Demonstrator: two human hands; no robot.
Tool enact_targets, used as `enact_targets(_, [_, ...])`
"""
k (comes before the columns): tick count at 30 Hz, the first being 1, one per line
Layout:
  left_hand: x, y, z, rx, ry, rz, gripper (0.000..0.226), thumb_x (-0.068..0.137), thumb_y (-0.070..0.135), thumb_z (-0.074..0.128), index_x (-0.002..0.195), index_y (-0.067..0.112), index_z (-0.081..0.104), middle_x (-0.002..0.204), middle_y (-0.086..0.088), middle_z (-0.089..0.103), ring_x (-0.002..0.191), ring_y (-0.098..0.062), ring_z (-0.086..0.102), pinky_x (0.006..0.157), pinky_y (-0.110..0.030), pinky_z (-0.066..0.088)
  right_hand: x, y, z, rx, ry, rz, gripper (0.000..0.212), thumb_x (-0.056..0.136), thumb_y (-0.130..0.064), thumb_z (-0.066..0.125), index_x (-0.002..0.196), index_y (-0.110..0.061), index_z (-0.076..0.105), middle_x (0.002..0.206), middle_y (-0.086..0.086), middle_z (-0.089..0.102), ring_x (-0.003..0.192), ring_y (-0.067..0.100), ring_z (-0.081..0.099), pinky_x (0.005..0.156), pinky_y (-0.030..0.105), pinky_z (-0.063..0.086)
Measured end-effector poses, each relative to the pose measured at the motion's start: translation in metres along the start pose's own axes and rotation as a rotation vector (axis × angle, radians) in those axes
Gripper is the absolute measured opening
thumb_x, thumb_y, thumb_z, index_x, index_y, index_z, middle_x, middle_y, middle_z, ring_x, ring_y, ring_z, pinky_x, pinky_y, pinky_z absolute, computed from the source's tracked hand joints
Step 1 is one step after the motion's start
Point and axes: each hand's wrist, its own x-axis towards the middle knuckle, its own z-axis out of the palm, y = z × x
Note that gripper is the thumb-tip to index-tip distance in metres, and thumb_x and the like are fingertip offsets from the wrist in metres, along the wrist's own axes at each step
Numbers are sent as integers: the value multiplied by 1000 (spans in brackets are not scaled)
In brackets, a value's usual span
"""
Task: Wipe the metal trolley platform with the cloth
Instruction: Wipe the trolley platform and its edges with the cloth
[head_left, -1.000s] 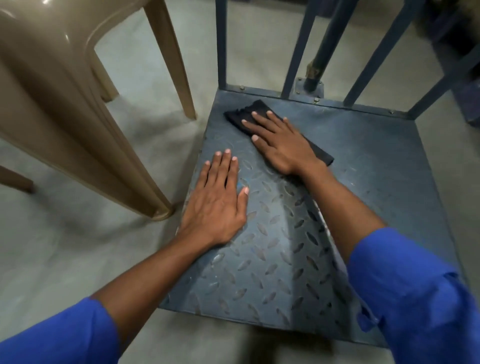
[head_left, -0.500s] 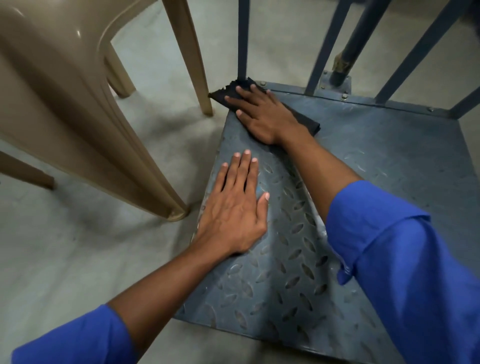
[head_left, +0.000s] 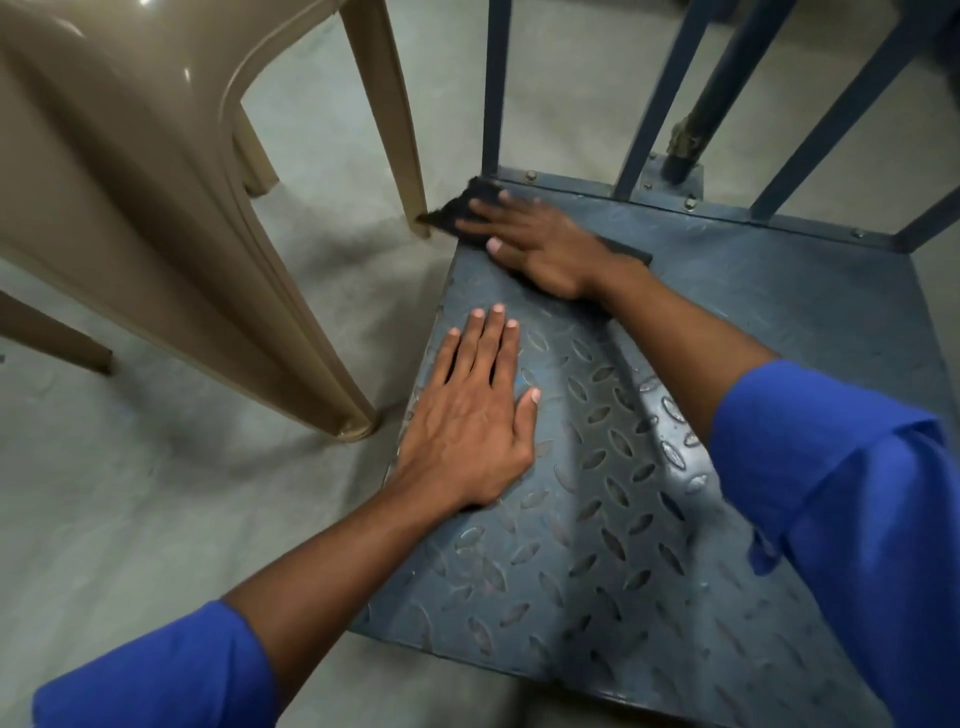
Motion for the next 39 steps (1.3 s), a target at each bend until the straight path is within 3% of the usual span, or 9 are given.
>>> enact_targets(3, [-1,-1,0,-3,-5,-4,73,109,49,16,167,7,3,176,-12,-4,162,-22,-10,131,-46,4,-13,9,-7,-5,72,244,50,112,-48,21,162,-46,22,172,-14,12,161,16,0,130,50,1])
enact_targets(7, [0,-1,-2,-6,-11,0,73,109,49,17,167,7,5,176,-12,-2,163,-23,-7,132,-46,3,-60,-2,13,-38,95,200,51,111,-52,17,161,-49,18,172,-17,10,159,10,-1,129,41,-3])
enact_targets(11, [0,-1,-3,-16,-25,-9,73,109,49,18,167,8,4,176,-11,-3,163,-23,-8,132,-45,0,-105,33,3,29,264,727,55,109,-52,14,163,-43,17,174,-7,9,161,21,-1,130,50,-2])
enact_targets(12, [0,0,-3,-19,-21,-11,73,109,49,18,167,8,5,176,-11,-2,163,-23,-8,132,-45,0,-108,28,3,28,257,769,56,109,-52,14,164,-42,16,174,-6,7,161,22,-2,130,51,-2])
enact_targets(17, [0,2,-4,-26,-23,-22,72,109,49,18,167,8,5,176,-11,-3,162,-22,-8,132,-44,0,-141,-35,33,-24,177,371,54,110,-53,14,163,-44,17,173,-14,8,161,14,-2,130,43,-4])
enact_targets(23, [-3,3,-7,-31,-40,-27,73,110,52,14,168,11,0,176,-8,-6,162,-20,-11,132,-41,-5,-165,10,13,11,269,843,58,108,-53,9,164,-40,13,174,-8,4,161,20,-4,130,50,-3])
enact_targets(29, [-3,2,-11,-56,-34,-36,69,111,47,20,168,10,8,176,-7,2,163,-20,-3,132,-41,-2,-166,-81,45,9,254,546,53,110,-49,17,163,-43,18,173,-13,12,161,18,1,130,47,0])
enact_targets(35, [-8,2,-10,-54,-45,-36,67,111,44,15,168,10,3,176,-7,-4,162,-20,-8,131,-39,-7,-240,-69,61,-6,388,964,56,109,-52,16,164,-43,16,174,-12,8,161,18,-2,130,50,-1])
enact_targets(39, [-6,2,-9,-59,-46,-33,68,111,46,15,168,11,3,176,-6,-3,162,-20,-7,131,-39,-7,-195,-59,49,51,364,957,58,108,-51,14,165,-40,11,174,-8,2,161,23,-7,129,54,-4])
